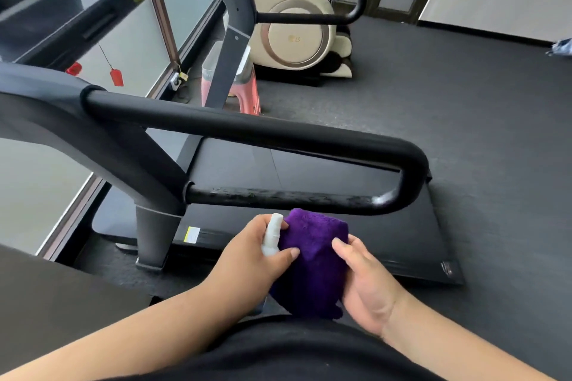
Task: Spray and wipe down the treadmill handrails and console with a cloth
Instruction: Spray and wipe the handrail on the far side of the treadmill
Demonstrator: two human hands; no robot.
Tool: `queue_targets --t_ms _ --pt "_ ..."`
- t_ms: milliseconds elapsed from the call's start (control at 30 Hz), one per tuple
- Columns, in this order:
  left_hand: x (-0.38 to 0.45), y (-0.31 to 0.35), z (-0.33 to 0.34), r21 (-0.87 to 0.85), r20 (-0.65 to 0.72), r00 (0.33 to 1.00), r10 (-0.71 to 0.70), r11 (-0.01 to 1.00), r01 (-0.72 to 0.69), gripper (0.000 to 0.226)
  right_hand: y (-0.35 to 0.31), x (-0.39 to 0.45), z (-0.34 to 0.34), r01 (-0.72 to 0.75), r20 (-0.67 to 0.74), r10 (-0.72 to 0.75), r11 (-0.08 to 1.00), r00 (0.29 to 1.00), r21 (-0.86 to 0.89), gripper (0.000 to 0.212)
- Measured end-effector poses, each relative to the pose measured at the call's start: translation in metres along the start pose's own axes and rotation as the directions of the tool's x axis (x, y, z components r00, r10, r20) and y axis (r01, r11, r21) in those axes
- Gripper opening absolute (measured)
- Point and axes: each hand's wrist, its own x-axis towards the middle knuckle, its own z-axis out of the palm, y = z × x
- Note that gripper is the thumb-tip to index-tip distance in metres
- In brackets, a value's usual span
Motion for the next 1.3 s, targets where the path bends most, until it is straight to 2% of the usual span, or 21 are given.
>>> queue_targets --t_ms 100,167,233,333,400,500,600,633,700,733,800,900,1033,1133,1167,1233,1267,1300 --pt "0.006 0.0 0.0 0.01 -0.042 0.999 -0.021 1.0 0.022 0.029 0.002 -0.005 0.004 0.07 -0.032 -0.075 0.989 0.997 -0.132 0.064" --pt "0.011 0.003 0.002 0.007 -0.079 0.996 -0.04 0.999 0.041 0.028 -0.004 -0.009 0.006 0.12 -0.068 -0.157 0.92 0.985 -0.374 0.062" --pt "0.015 0.009 0.005 0.003 -0.094 0.995 -0.041 0.999 0.042 0.028 -0.016 -0.01 0.005 0.176 -0.093 -0.299 0.757 0.95 -0.63 0.059" --pt "0.026 0.027 0.015 0.026 -0.106 0.994 0.002 1.0 0.0 0.029 -0.039 -0.005 -0.007 0.256 -0.088 -0.585 0.479 0.806 -0.839 0.04" --pt "0.038 0.041 0.024 0.048 -0.11 0.993 0.036 0.998 -0.031 0.03 -0.054 -0.001 -0.015 0.232 -0.034 -0.664 0.309 0.747 -0.922 0.025" --pt "0.059 0.058 0.041 0.057 -0.119 0.992 0.04 0.998 -0.034 0.031 -0.071 -0.002 -0.024 0.209 0.033 -0.691 0.173 0.723 -0.963 0.016" --pt "0.075 0.07 0.058 0.09 -0.105 0.994 0.023 0.996 -0.013 0.035 -0.076 0.0 -0.03 0.056 0.086 -0.612 -0.067 0.786 -0.996 0.052" --pt "0.078 0.074 0.063 0.106 -0.093 0.996 0.014 0.994 -0.004 0.037 -0.077 0.002 -0.03 -0.003 0.104 -0.587 -0.178 0.803 -0.984 0.063" --pt "0.084 0.077 0.073 0.12 -0.086 0.996 -0.017 0.992 0.027 0.039 -0.079 0.007 -0.031 -0.062 0.184 -0.589 -0.372 0.787 -0.926 0.084" --pt "0.086 0.079 0.078 0.105 -0.089 0.995 -0.04 0.993 0.049 0.04 -0.083 0.009 -0.031 -0.083 0.205 -0.588 -0.425 0.783 -0.901 0.09" --pt "0.09 0.08 0.086 0.039 -0.104 0.99 -0.097 0.994 0.102 0.038 -0.088 0.009 -0.035 -0.085 0.254 -0.595 -0.482 0.763 -0.872 0.089" --pt "0.094 0.086 0.098 -0.1 -0.085 0.981 -0.172 0.981 0.164 0.012 -0.08 0.0 -0.04 0.044 0.427 -0.514 -0.6 0.744 -0.799 0.074" --pt "0.097 0.09 0.101 -0.199 -0.038 0.965 -0.259 0.949 0.246 0.021 -0.078 -0.002 -0.041 0.215 0.558 -0.314 -0.694 0.769 -0.687 0.078" --pt "0.098 0.085 0.098 -0.436 0.053 0.926 -0.374 0.825 0.358 0.017 -0.078 0.019 -0.048 0.298 0.501 -0.122 -0.676 0.857 -0.674 0.087" --pt "0.098 0.081 0.095 -0.496 0.088 0.915 -0.393 0.779 0.383 0.017 -0.077 0.023 -0.046 0.317 0.5 -0.106 -0.657 0.86 -0.684 0.085" --pt "0.1 0.077 0.09 -0.548 0.161 0.907 -0.39 0.728 0.411 0.018 -0.076 0.029 -0.044 0.352 0.576 -0.157 -0.655 0.802 -0.669 0.074" --pt "0.101 0.079 0.088 -0.529 0.187 0.907 -0.378 0.739 0.418 0.017 -0.077 0.028 -0.044 0.385 0.654 -0.196 -0.672 0.731 -0.632 0.069" --pt "0.103 0.077 0.087 -0.482 0.184 0.907 -0.379 0.77 0.419 0.015 -0.078 0.027 -0.046 0.452 0.761 -0.241 -0.683 0.603 -0.574 0.062"
